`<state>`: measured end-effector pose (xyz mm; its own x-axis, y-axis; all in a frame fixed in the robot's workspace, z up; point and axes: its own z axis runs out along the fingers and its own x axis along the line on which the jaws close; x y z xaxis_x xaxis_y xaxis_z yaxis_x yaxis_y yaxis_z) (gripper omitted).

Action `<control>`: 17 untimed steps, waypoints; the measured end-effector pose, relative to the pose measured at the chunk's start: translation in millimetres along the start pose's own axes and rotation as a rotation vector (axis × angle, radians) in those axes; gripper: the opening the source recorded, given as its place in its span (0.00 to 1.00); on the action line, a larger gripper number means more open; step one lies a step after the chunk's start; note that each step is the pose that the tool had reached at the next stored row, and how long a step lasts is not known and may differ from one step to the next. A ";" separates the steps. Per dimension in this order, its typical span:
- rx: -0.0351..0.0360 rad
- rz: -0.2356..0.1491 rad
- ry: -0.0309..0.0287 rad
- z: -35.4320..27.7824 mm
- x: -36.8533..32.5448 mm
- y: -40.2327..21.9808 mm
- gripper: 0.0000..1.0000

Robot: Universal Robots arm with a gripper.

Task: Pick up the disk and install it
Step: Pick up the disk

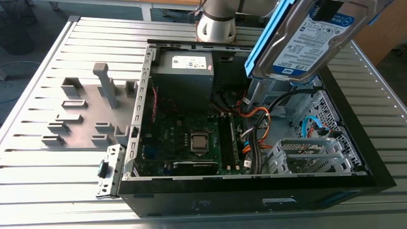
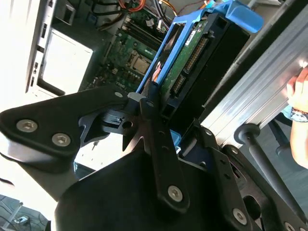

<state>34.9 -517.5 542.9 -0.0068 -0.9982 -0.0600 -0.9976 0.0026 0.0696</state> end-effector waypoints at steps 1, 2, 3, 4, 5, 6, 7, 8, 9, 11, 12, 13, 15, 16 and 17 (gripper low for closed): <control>0.0001 0.000 -0.0002 -0.1 2.6 0.0 0.36; 0.0001 0.000 -0.0002 -0.2 5.2 0.0 0.36; 0.0001 0.000 -0.0002 -0.4 7.7 0.0 0.36; 0.0001 0.000 -0.0001 -0.6 10.2 0.0 0.36; 0.0001 0.000 0.0001 -0.8 12.7 0.0 0.36; 0.0000 0.000 -0.0001 -0.9 15.5 -0.1 0.36; 0.0001 0.000 -0.0002 -1.0 18.0 -0.1 0.36; 0.0000 0.000 -0.0001 -1.1 20.6 -0.1 0.36; 0.0000 0.000 -0.0001 -1.3 23.1 -0.1 0.36; 0.0001 0.000 -0.0002 -1.6 28.0 -0.1 0.36; 0.0001 0.000 -0.0001 -1.8 30.7 -0.1 0.36; 0.0001 0.000 -0.0002 -1.9 33.2 -0.1 0.36; 0.0000 0.000 0.0000 -2.3 38.1 -0.1 0.36; 0.0001 0.000 -0.0002 -2.4 40.7 -0.1 0.36; 0.0001 0.000 -0.0001 -2.5 43.2 -0.1 0.36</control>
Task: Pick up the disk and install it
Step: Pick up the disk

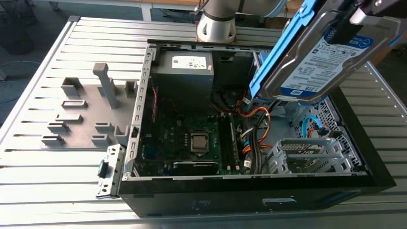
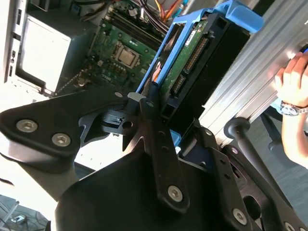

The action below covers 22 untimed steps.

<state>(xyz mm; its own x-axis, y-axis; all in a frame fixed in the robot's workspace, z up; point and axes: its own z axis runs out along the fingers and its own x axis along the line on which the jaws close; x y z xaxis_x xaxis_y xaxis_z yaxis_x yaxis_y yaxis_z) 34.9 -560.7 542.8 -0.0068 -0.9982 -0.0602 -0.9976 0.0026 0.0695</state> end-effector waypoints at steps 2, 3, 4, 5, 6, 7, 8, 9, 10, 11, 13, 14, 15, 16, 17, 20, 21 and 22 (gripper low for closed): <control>0.0000 0.000 0.0000 -0.3 5.1 0.0 0.36; 0.0000 0.000 0.0001 -0.5 7.5 0.0 0.36; 0.0000 0.000 0.0001 -0.6 10.0 0.0 0.36; 0.0000 0.000 0.0000 -0.8 12.4 0.0 0.36; 0.0000 0.000 -0.0001 -0.9 14.7 -0.1 0.36; 0.0000 0.000 0.0000 -1.0 17.2 -0.1 0.36; 0.0000 0.000 0.0001 -1.2 19.4 -0.1 0.36; 0.0000 0.000 0.0001 -1.4 21.7 -0.1 0.36; 0.0000 0.000 0.0001 -1.5 23.9 -0.1 0.36; 0.0000 0.000 -0.0001 -1.6 26.0 -0.1 0.36; 0.0000 0.000 0.0001 -1.9 30.2 -0.1 0.36; 0.0000 0.000 0.0001 -2.0 32.3 -0.1 0.36; 0.0000 0.000 0.0000 -2.1 34.5 -0.1 0.36; 0.0000 0.000 -0.0001 -2.2 36.6 -0.1 0.36; 0.0000 0.000 0.0000 -2.3 38.7 -0.1 0.36; 0.0000 0.000 0.0000 -2.7 44.9 -0.1 0.36; 0.0000 0.000 0.0001 -2.9 46.9 -0.1 0.36; 0.0000 0.000 0.0000 -3.0 49.0 -0.1 0.36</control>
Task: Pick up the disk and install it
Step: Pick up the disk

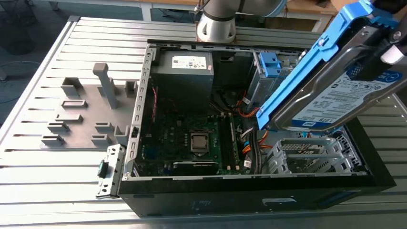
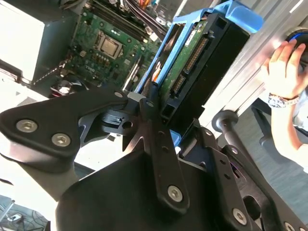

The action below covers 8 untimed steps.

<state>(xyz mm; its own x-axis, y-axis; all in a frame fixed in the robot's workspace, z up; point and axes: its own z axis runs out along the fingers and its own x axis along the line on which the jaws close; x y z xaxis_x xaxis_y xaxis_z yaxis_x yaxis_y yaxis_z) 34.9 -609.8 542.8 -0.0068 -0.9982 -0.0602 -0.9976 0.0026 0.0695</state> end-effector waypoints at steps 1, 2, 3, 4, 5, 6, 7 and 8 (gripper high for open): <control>0.0000 0.000 0.0000 -0.1 2.1 0.0 0.36; 0.0000 0.000 0.0000 -0.3 4.4 0.0 0.36; 0.0000 0.000 0.0001 -0.5 6.7 0.0 0.36; 0.0000 0.000 0.0000 -0.6 9.3 0.0 0.36; 0.0000 0.000 0.0001 -0.8 11.8 0.0 0.36; 0.0000 0.000 -0.0002 -0.8 14.2 0.0 0.36; 0.0000 0.000 -0.0002 -0.9 15.5 0.0 0.36; 0.0000 0.000 -0.0001 -0.9 15.6 0.1 0.36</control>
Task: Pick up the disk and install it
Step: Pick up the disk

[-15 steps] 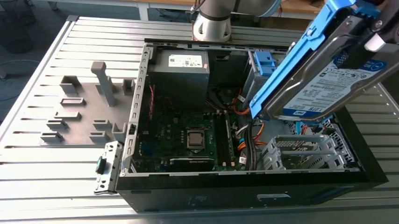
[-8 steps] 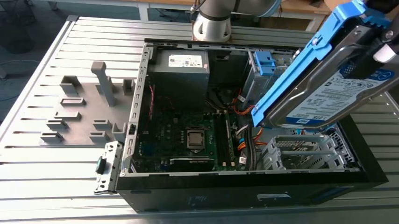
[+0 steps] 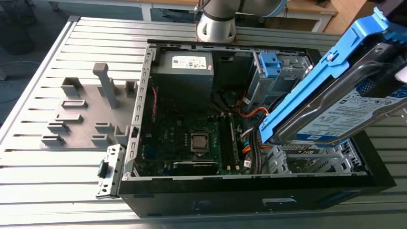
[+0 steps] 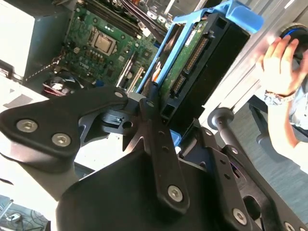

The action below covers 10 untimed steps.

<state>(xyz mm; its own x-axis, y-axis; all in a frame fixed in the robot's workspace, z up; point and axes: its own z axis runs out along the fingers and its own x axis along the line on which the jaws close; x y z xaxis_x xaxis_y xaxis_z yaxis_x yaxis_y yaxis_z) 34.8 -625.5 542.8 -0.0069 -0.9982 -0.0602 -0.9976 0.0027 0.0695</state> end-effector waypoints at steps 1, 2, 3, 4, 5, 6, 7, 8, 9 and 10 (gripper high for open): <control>0.0000 0.000 0.0001 0.0 0.0 0.0 0.36; 0.0000 0.000 0.0002 -0.1 0.0 0.0 0.36; 0.0000 0.000 0.0002 -0.1 0.1 -0.1 0.36; 0.0000 0.000 0.0002 -0.1 0.2 -0.1 0.36; 0.0000 0.001 0.0000 0.0 0.1 -0.1 0.36; 0.0002 0.005 -0.0010 0.5 0.0 -0.2 0.36; 0.0006 0.010 -0.0045 1.0 0.1 -0.2 0.36; 0.0009 0.016 -0.0099 1.4 0.0 -0.2 0.36; 0.0012 0.022 -0.0183 1.8 0.1 -0.3 0.36; 0.0015 0.027 -0.0269 2.2 0.1 -0.3 0.36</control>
<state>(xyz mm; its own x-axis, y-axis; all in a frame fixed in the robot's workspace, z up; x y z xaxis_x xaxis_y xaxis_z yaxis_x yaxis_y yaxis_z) 34.9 -625.4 540.6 -0.0359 -0.9957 -0.0851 -0.9971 0.0299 0.0700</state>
